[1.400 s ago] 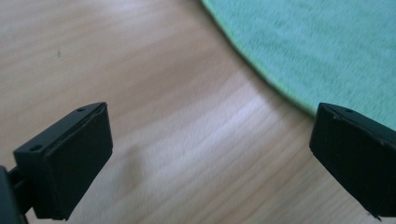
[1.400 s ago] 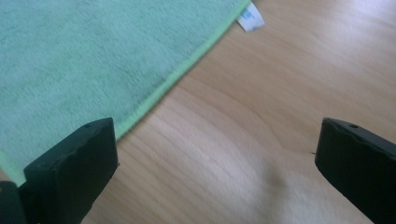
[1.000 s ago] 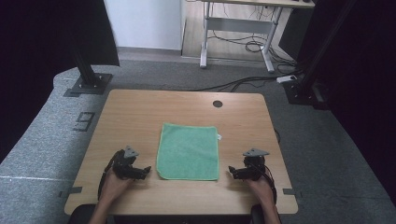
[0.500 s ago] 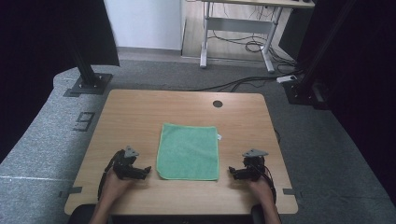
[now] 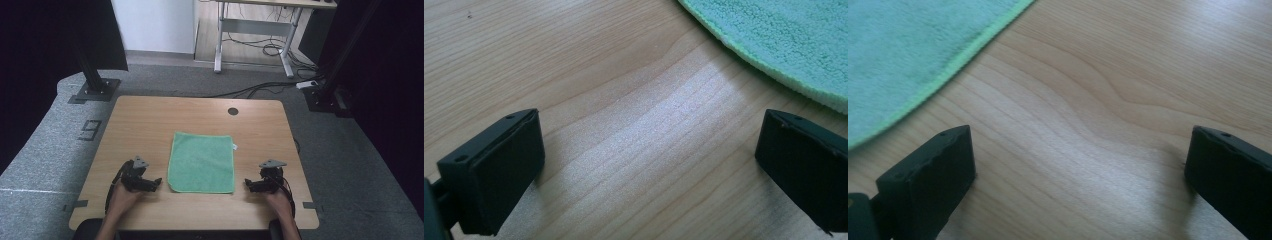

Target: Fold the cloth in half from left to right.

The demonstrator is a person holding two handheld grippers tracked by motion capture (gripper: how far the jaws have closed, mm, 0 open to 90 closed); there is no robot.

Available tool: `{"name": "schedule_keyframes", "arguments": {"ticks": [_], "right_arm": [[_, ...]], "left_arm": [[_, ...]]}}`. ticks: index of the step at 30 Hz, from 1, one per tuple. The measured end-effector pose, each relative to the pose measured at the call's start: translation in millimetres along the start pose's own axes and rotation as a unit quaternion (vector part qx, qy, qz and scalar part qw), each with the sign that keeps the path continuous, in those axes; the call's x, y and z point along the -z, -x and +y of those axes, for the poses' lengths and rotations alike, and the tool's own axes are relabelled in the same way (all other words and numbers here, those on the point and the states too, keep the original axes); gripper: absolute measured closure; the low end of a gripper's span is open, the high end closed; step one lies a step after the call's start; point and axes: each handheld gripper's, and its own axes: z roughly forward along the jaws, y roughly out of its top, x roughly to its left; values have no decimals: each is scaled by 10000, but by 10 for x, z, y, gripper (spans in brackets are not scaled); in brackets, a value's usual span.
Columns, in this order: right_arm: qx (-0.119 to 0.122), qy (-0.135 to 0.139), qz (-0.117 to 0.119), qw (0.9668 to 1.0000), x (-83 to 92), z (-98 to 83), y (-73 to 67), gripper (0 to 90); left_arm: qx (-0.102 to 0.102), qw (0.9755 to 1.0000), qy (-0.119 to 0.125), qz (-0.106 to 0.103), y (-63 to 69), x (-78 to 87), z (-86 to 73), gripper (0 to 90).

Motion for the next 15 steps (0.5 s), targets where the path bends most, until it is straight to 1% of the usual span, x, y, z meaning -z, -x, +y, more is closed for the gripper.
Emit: {"name": "schedule_keyframes", "arguments": {"ticks": [2,4,7,12,15], "right_arm": [[2,52,37,10000,21,23,-25,3],[-9,168,54,9998,53,59,-64,3],[6,312,154,9994,92,112,-149,9],[152,283,385,9987,57,173,-363,9],[246,202,516,9982,-4,197,-492,8]], "left_arm": [[-4,10000,0,-3,-5,-2,3,0],[12,10000,-2,7,-7,-5,8,0],[41,10000,-18,31,-12,-10,19,0],[102,9999,-27,79,-22,-21,36,0],[76,9999,-32,135,-27,-25,54,0]]}}
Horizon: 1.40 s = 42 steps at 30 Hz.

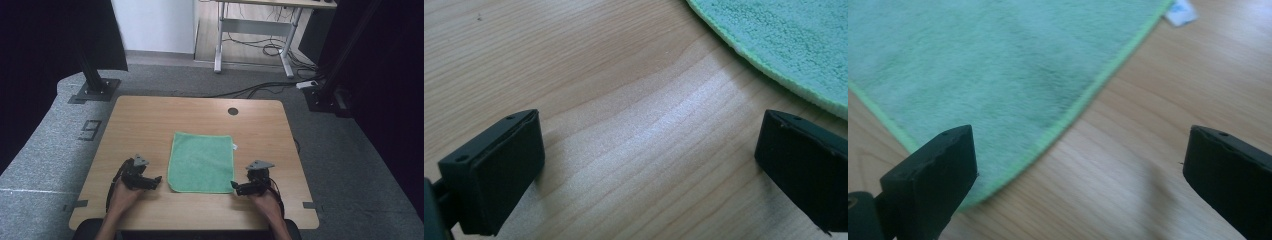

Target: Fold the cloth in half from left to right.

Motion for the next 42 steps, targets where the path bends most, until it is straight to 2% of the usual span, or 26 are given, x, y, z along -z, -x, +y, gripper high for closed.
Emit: {"name": "schedule_keyframes", "arguments": {"ticks": [4,11,14,20,24,26,28,29,31,36,42], "right_arm": [[157,-152,-62,9997,-58,9,-76,10],[277,-450,-264,9983,-111,-21,-62,22],[255,-474,-279,9982,-111,-18,-55,20],[209,-479,-279,9982,-104,-28,-34,20],[196,-477,-297,9982,-91,-38,-8,20],[175,-482,-296,9982,-85,-43,5,20],[193,-484,-324,9981,-75,-46,13,22],[207,-488,-328,9981,-70,-48,18,23],[231,-485,-370,9979,-60,-51,33,24],[222,-466,-461,9976,-42,-61,86,24],[142,-451,-685,9965,-2,-81,198,24]], "left_arm": [[-3,9999,131,76,-7,29,63,0],[-75,9993,293,201,-20,53,253,0],[40,9991,365,233,-54,27,373,0],[95,9991,337,236,-78,-210,656,0],[100,9995,254,180,-41,-413,759,0],[79,9997,154,177,-17,-517,760,0],[39,9996,1,280,7,-601,729,0],[92,9997,64,221,4,-610,707,0],[184,9996,80,222,3,-603,682,0],[-74,9993,-47,356,89,-530,663,7],[-45,9999,-77,108,234,-438,542,15]]}}
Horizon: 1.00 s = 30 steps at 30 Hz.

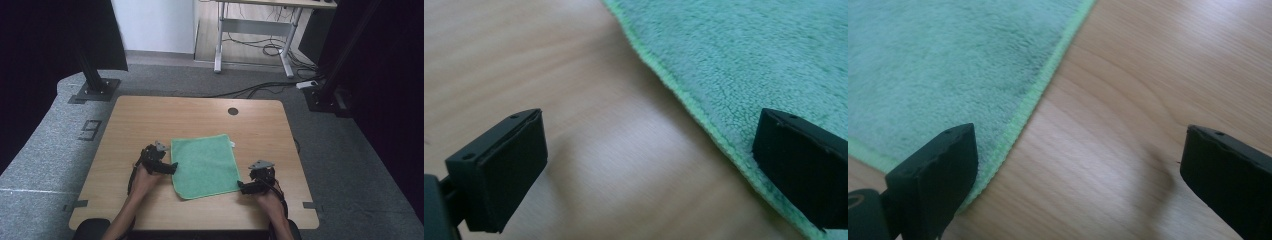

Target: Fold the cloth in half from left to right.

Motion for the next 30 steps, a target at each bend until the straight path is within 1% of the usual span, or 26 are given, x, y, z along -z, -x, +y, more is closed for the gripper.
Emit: {"name": "schedule_keyframes", "arguments": {"ticks": [3,5,7,8,10,11,15,19,21,25,30], "right_arm": [[-136,14,-129,9998,11,-25,91,25],[-238,24,-135,9996,13,-45,149,24],[-324,34,-110,9994,11,-58,180,25],[-339,40,-93,9994,10,-61,187,25],[-345,45,-91,9994,9,-63,187,25],[-351,51,-85,9993,8,-65,188,24],[-507,70,34,9987,-6,-87,225,13],[-503,79,22,9987,-9,-89,227,11],[-503,92,35,9987,-11,-92,230,8],[-503,103,41,9987,-12,-94,232,7],[-503,122,44,9986,-10,-102,248,7]], "left_arm": [[31,9998,-12,-219,61,32,-60,14],[-27,9996,-6,-266,94,47,-79,13],[-106,9993,-63,-340,98,53,-71,12],[-152,9993,-93,-336,89,54,-58,10],[-225,9994,-108,-255,54,61,-20,0],[-195,9995,-77,-224,22,72,8,0],[104,9996,172,-183,-137,125,151,1],[279,9992,272,-35,-248,103,290,1],[344,9990,285,-11,-284,63,337,3],[421,9987,256,109,-342,-53,379,4],[522,9981,215,260,-394,-177,350,7]]}}
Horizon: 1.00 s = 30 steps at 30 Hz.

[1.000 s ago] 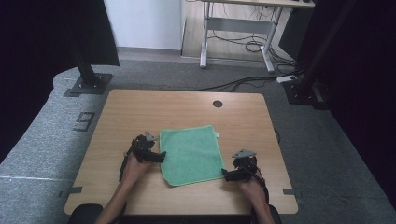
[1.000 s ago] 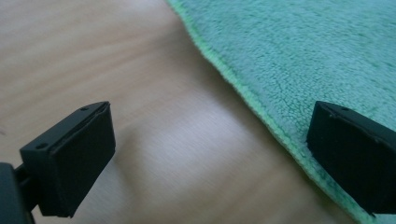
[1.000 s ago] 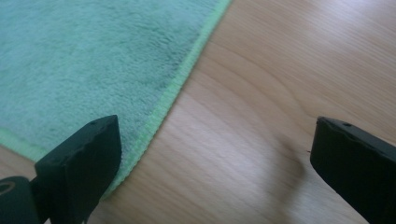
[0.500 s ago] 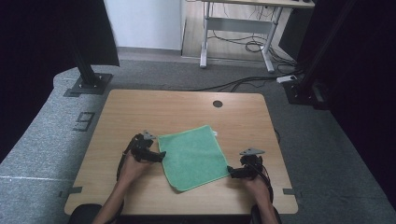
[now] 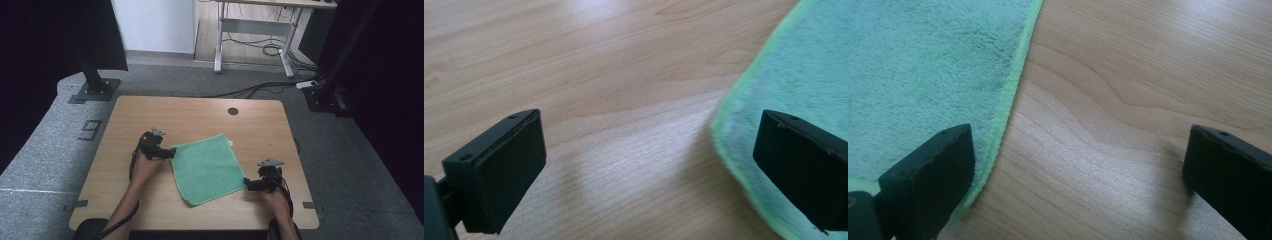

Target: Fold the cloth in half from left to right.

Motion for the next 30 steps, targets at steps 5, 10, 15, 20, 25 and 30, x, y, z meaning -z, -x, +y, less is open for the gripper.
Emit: {"name": "schedule_keyframes", "arguments": {"ticks": [5,10,15,20,25,30], "right_arm": [[3,9,-8,10000,2,-5,11,5],[1,19,0,10000,2,-7,12,5],[12,24,5,10000,0,-7,14,4],[39,-20,64,10000,11,9,9,36],[96,15,110,9999,65,45,0,59],[143,181,282,9993,149,109,-41,63]], "left_arm": [[55,9999,-45,137,-54,-88,-39,6],[-2,9999,-23,170,-56,-126,-59,0],[45,10000,-20,-9,-76,-119,-67,44],[57,10000,-18,-4,-75,-118,-69,44],[61,10000,-16,-5,-75,-119,-69,44],[55,10000,-16,1,-76,-118,-69,45]]}}
